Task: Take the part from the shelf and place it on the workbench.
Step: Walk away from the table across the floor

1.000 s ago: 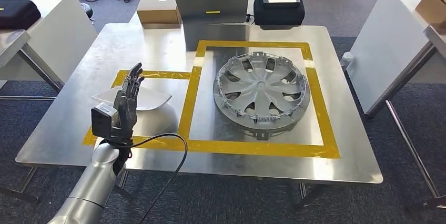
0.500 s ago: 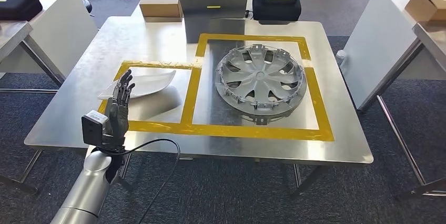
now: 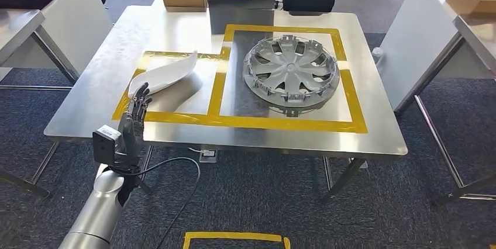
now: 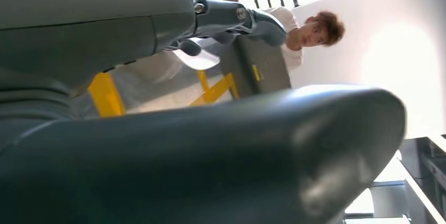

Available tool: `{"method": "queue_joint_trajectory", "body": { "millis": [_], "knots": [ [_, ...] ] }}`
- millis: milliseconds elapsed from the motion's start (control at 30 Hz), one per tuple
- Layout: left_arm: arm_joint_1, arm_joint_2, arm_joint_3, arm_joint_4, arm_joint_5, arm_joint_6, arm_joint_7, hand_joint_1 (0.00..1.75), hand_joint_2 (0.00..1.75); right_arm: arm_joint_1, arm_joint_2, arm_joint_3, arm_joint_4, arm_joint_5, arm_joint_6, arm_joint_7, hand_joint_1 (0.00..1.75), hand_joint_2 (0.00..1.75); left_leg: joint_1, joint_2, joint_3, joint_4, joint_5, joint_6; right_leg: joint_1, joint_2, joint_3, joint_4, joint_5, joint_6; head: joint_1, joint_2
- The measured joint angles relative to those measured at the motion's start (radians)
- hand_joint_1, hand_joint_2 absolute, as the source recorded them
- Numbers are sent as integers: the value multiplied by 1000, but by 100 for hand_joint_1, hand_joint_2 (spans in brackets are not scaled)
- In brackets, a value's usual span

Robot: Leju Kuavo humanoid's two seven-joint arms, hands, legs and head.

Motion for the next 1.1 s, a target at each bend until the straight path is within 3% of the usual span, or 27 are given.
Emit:
{"method": "queue_joint_trajectory", "body": {
  "millis": [33, 67, 167, 200, 233, 267, 300, 367, 433, 500, 533, 567, 667, 700, 733, 767, 800, 833, 867, 933, 967, 1033, 1067, 1100],
  "knots": [
    [1, 1, 0, 2, 0, -3, 0, 0, 0, 0, 0, 0, 0, -2, -1, 0, 0, 0, 0, -2, -6, 6, -10, -5, -3, -2, -8, -4, 12, -7, 0, 0],
    [1, 3, 1, 4, 1, -4, 0, 0, 0, 0, 0, 0, 0, -3, -2, 0, 0, 0, 1, -4, -16, 27, -38, -11, -8, -4, -18, -9, 26, -12, -1, 0],
    [4, 7, 3, 11, 6, -5, 0, 0, 0, 2, -1, 0, 0, -6, -2, 0, 0, 0, 11, -5, -58, 192, -175, -30, -12, -5, -60, -11, 63, -16, -8, 0],
    [7, 7, 3, 14, 8, -6, 0, 0, 0, 3, -1, 0, 0, -6, -2, 0, 0, 0, 15, -5, -63, 245, -193, -35, -13, -6, -75, -10, 75, -14, -9, 0],
    [10, 7, 3, 15, 10, -6, 0, 0, 0, 3, -1, 0, 0, -7, -2, 0, 0, 0, 19, -5, -57, 272, -188, -40, -15, -6, -91, -8, 86, -10, -10, 0],
    [14, 7, 4, 17, 11, -6, 0, 0, 0, 3, -1, 0, 0, -7, -2, 0, 0, 0, 23, -5, -35, 267, -164, -45, -18, -7, -107, -5, 97, -6, -10, 0],
    [15, 7, 4, 17, 14, -7, 0, 0, 0, 3, -2, 0, 0, -8, -2, 0, 0, 0, 28, -5, 5, 227, -136, -50, -22, -7, -122, -2, 107, 0, -10, 0],
    [17, 6, 5, 17, 18, -10, 0, 0, 0, 3, -6, 0, 0, -9, -2, -2, 0, 0, 33, -8, 109, 89, -131, -55, -25, -6, -145, 6, 125, 16, -14, 0],
    [22, 5, 9, 17, 19, -14, 0, 0, 0, 2, -11, 0, 0, -9, -2, -7, 0, 0, 31, -14, 161, 2, -156, -41, -24, -4, -152, 8, 143, 32, -14, 0],
    [31, 4, 16, 20, 21, -18, 0, 0, 0, 4, -13, 1, 0, -9, -2, -14, 0, 0, 27, -16, 149, -3, -147, -16, -26, -2, -155, 1, 162, 47, -9, 0],
    [35, 4, 20, 23, 21, -20, 0, 0, 0, 6, -14, 1, 0, -9, -2, -16, 0, 0, 25, -14, 139, -2, -138, -4, -29, -1, -161, 4, 155, 53, -7, 0],
    [40, 4, 24, 24, 22, -23, 0, 0, 0, 9, -14, 1, 0, -9, -1, -17, 0, 0, 25, -12, 127, -3, -127, 6, -30, -1, -171, 22, 127, 56, -4, 0],
    [53, 5, 41, 31, 22, -30, 0, 0, 0, 12, -14, 3, 0, -9, 0, -17, 0, 0, 18, -9, 82, -2, -89, 23, -25, -1, -212, 182, -27, 55, 3, 0],
    [60, 6, 47, 36, 22, -33, 0, 0, 0, 12, -15, 3, 0, -10, 0, -17, 0, 0, 14, -8, 66, -2, -77, 26, -22, -1, -218, 240, -54, 52, 4, 0],
    [67, 8, 52, 41, 22, -37, 0, 0, 0, 12, -15, 4, 0, -10, 0, -16, 0, 0, 10, -8, 50, -1, -65, 28, -18, -1, -214, 276, -56, 48, 5, 0],
    [74, 10, 57, 47, 22, -41, 0, 0, 0, 12, -15, 5, 0, -11, 0, -16, 0, 0, 5, -7, 35, 0, -54, 30, -13, -1, -194, 283, -37, 41, 5, 0],
    [81, 13, 62, 53, 22, -44, 0, 0, 0, 12, -16, 5, 0, -12, -1, -15, 0, 0, 1, -7, 21, 0, -43, 31, -6, 0, -157, 255, -9, 31, 6, 0],
    [86, 15, 66, 58, 22, -46, 0, 0, 0, 11, -16, 6, 0, -12, -1, -15, 0, 0, -2, -8, 9, 0, -33, 32, 1, 0, -109, 202, 11, 17, 6, 0],
    [88, 17, 70, 63, 22, -47, 0, 0, 0, 10, -19, 6, 0, -12, -1, -16, 0, 0, -4, -8, 0, 0, -22, 31, 9, 0, -54, 129, 11, 1, 6, 0],
    [90, 20, 74, 72, 20, -47, 0, 0, 0, 7, -26, 6, 0, -12, 9, -17, 0, 0, -1, -6, -8, -4, -4, 23, 21, 0, 19, 17, -13, -16, 6, 0],
    [92, 22, 75, 76, 20, -47, 0, 0, 0, 6, -28, 6, 0, -12, 13, -17, 0, 0, 1, -5, -9, -8, 7, 16, 25, -1, 33, -13, -20, -20, 7, 0],
    [97, 27, 76, 83, 19, -47, 0, 0, 0, 6, -28, 7, 0, -12, 16, -17, 0, 0, 3, -6, -12, -18, 19, 5, 24, -3, 29, -33, 3, -23, 9, 0],
    [99, 29, 77, 86, 19, -47, 0, 0, 0, 6, -28, 7, 0, -12, 15, -17, 0, 0, 3, -7, -18, -10, 4, 0, 20, -5, 23, -41, 17, -27, 9, 0],
    [101, 32, 77, 89, 19, -46, 0, 0, 0, 6, -28, 7, 0, -12, 14, -17, 0, 0, 3, -8, -28, 16, -31, -5, 14, -7, 14, -47, 31, -29, 8, 0]
  ]
}}
